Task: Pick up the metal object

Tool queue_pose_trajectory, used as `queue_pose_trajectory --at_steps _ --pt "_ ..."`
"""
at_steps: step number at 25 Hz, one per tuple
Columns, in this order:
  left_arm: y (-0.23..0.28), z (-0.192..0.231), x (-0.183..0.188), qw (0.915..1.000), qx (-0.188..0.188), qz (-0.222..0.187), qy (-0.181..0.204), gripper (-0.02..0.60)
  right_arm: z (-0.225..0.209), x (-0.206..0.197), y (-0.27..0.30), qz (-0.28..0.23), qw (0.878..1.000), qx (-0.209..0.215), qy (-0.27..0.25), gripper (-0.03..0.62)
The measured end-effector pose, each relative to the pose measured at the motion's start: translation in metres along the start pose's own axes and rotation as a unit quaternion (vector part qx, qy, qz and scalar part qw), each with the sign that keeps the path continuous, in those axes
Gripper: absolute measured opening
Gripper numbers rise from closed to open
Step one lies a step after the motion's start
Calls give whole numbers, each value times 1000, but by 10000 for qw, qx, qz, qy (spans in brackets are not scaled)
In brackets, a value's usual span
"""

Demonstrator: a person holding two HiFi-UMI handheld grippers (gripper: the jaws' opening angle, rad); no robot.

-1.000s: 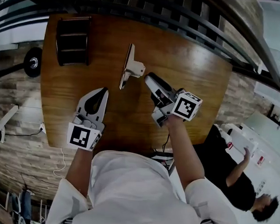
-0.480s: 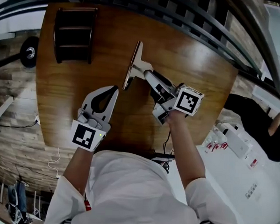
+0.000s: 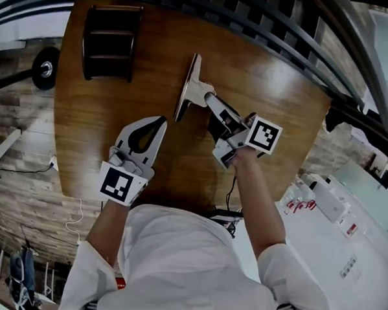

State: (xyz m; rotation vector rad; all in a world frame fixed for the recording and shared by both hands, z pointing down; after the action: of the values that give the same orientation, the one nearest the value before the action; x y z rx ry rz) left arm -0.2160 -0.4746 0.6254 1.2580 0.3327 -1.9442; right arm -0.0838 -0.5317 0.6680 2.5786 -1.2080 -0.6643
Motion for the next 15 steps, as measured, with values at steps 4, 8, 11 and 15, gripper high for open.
queue_pose_trajectory --at_steps 4,8,11,15 --pt "-5 -7 17 9998 -5 -111 144 8 18 6 -13 -281 9994 199 -3 28" --pt "-13 -41 57 9974 22 -704 164 8 64 17 -54 -747 9949 622 -260 28" --pt "-19 -78 82 9958 -14 -879 262 8 107 35 -100 -1261 9851 1020 -571 28" --pt "-32 -101 121 9912 30 -1163 637 8 152 57 -148 -2013 9609 1182 -1490 28"
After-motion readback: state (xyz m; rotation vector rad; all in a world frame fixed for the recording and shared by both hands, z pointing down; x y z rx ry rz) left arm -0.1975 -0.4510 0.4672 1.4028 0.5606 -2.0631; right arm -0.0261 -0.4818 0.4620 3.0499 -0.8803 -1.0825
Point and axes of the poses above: the fingertips, and each gripper's own axes: y forward along the fingers, z to its left, x out of its top, the point moved 1 cm from there along -y, backward along the fingers, and after that the axes turned 9 degrees about -z, right-handed, at the moved point
